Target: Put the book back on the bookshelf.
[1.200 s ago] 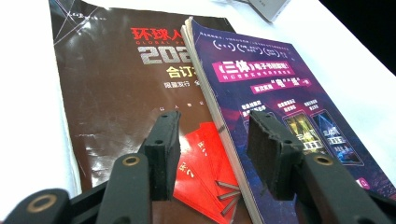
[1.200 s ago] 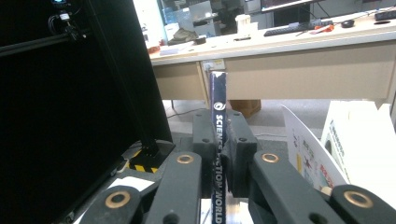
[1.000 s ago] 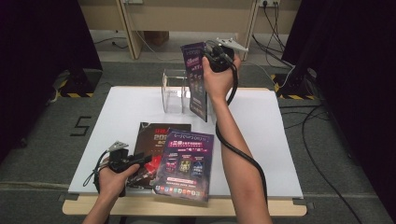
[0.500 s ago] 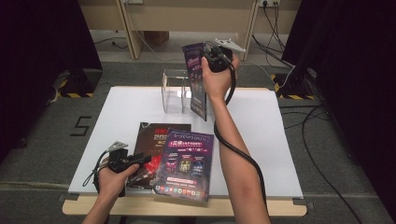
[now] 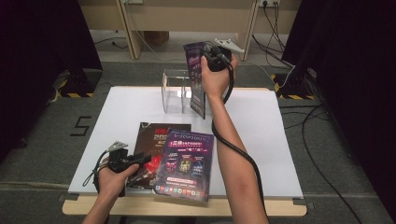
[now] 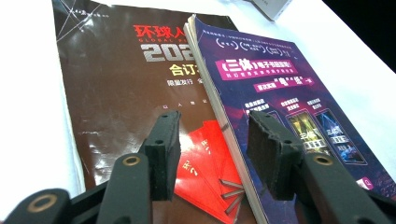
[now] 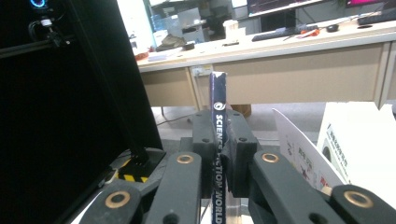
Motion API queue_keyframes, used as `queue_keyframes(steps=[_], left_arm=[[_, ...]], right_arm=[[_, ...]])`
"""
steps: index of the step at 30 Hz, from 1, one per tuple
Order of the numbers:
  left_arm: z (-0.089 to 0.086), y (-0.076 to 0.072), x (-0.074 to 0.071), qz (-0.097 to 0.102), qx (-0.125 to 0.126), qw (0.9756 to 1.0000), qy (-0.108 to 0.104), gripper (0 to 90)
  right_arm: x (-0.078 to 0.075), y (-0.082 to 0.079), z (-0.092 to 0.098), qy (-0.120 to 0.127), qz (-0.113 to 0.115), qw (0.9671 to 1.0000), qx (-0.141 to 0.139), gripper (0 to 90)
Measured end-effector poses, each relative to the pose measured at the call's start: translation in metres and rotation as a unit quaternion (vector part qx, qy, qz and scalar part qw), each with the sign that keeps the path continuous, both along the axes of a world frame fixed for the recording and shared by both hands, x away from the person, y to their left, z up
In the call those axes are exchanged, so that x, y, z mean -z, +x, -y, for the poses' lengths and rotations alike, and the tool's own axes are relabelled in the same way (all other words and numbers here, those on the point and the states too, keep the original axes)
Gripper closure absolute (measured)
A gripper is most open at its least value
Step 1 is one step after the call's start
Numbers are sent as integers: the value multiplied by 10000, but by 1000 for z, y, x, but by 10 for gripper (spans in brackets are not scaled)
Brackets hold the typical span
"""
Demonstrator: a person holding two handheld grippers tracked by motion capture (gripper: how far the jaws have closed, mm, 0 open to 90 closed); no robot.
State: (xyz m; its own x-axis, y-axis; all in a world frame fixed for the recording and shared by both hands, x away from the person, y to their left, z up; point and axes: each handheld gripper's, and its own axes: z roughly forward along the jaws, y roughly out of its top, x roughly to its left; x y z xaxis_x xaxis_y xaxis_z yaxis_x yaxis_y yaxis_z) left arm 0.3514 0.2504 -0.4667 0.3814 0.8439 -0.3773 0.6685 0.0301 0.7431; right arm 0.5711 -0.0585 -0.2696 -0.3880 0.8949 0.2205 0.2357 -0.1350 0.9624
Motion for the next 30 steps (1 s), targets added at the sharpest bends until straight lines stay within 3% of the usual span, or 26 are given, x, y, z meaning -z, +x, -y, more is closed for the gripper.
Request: queue_keyframes(steps=[8, 17, 20, 30], left_arm=[[0, 0, 0, -5, -16, 10000, 13, 537], [0, 0, 2, -3, -23, 10000, 5, 537], [1, 0, 2, -21, -2, 10000, 35, 537], [4, -1, 3, -28, 29, 10000, 48, 537]], right_arm=[[8, 7, -2, -5, -15, 10000, 65, 846], [14, 5, -1, -99, 139, 9998, 118, 844], [16, -2, 0, -173, 182, 9996, 101, 842], [27, -47, 9, -381, 361, 9986, -36, 840]])
